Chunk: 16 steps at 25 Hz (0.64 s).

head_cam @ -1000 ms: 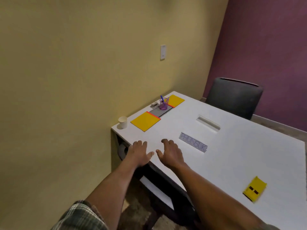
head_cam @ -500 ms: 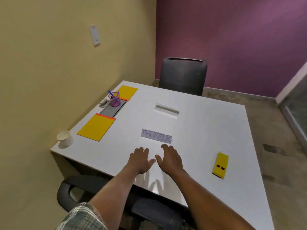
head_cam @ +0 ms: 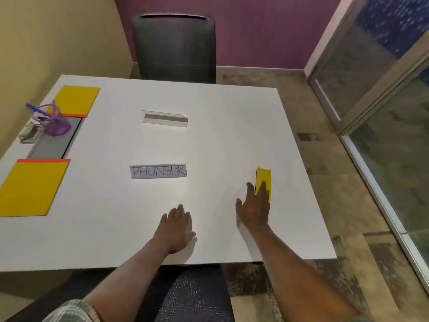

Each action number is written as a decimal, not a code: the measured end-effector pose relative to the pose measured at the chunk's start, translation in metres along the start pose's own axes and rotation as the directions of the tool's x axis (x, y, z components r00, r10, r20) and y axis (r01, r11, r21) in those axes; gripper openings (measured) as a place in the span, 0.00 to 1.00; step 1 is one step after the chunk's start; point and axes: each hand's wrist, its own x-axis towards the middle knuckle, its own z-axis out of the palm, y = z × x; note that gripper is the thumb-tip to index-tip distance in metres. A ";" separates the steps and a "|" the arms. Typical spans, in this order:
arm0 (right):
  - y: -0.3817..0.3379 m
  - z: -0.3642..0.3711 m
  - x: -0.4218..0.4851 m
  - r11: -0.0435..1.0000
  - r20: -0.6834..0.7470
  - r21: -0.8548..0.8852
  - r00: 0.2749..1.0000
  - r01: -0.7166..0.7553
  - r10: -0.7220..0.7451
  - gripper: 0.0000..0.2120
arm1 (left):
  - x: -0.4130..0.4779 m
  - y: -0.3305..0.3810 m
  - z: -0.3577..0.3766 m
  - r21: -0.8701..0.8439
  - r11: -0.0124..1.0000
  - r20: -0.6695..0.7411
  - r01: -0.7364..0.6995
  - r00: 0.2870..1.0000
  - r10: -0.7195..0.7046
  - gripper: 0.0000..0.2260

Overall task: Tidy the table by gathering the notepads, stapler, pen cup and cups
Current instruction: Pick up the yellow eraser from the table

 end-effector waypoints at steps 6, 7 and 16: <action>0.012 0.022 0.050 0.970 0.061 0.032 0.969 -0.241 0.239 0.25 | -0.003 -0.079 0.026 0.007 0.999 -0.020 0.037 0.999 -0.036 0.29; 0.013 0.026 0.055 0.964 0.046 0.023 0.963 -0.265 0.264 0.23 | -0.005 -0.092 0.027 -0.009 0.999 -0.029 0.048 0.998 -0.048 0.29; 0.006 0.042 0.073 0.848 -0.064 0.297 0.877 -0.439 0.476 0.12 | -0.016 -0.178 0.024 -0.036 0.994 -0.069 0.101 0.992 -0.103 0.24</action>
